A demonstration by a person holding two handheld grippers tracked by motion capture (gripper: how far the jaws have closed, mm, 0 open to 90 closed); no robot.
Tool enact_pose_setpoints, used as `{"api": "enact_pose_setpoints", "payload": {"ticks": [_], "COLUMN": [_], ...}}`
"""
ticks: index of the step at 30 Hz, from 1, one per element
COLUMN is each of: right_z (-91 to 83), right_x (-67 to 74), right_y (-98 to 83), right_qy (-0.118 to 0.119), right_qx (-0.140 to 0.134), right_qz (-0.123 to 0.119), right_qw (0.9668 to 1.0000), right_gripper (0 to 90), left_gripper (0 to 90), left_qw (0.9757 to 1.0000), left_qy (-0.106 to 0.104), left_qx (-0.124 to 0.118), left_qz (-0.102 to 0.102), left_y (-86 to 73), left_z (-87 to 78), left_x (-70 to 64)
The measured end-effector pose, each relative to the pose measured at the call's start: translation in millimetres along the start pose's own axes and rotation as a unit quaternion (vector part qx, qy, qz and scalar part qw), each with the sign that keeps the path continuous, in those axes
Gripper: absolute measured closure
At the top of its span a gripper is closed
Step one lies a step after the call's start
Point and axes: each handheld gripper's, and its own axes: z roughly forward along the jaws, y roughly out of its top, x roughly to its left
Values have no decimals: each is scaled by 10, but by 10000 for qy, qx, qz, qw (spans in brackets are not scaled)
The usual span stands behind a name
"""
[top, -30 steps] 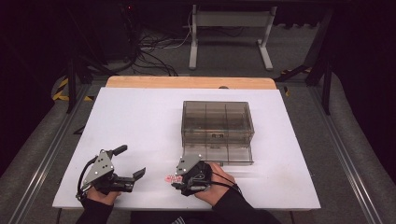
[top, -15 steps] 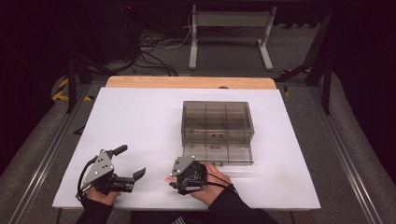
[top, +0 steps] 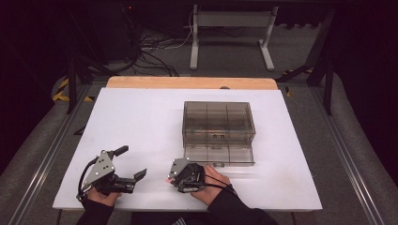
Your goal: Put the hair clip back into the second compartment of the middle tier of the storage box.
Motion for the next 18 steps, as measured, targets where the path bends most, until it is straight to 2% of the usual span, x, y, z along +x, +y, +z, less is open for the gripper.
{"api": "enact_pose_setpoints", "payload": {"ticks": [2, 3, 8, 9, 14, 18], "right_z": [17, 15, 29, 15, 18, 10], "right_x": [6, -8, -4, -10, 6, 22], "right_y": [-3, 2, 1, 9, 11, 21], "right_qy": [16, 41, 55, 87, 84, 179], "right_qx": [-13, 95, 36, 79, 67, 86], "right_qz": [65, 8, 90, 1, 30, -33], "right_qw": [10000, 9999, 9999, 9999, 9999, 9998], "right_gripper": [689, 709, 751, 768, 769, 777], "left_gripper": [21, 21, 21, 21, 21, 21], "left_qw": [10000, 10000, 10000, 10000, 10000, 10000], "left_qy": [0, -3, -14, -20, -14, -16], "left_qx": [-2, 0, 13, 13, 11, 13], "left_qz": [0, -3, -14, -15, -19, -16], "left_y": [0, 0, -1, -1, -1, -1], "left_z": [1, 1, 3, 4, 3, 3], "left_x": [-2, -2, -2, -3, -1, -1]}}
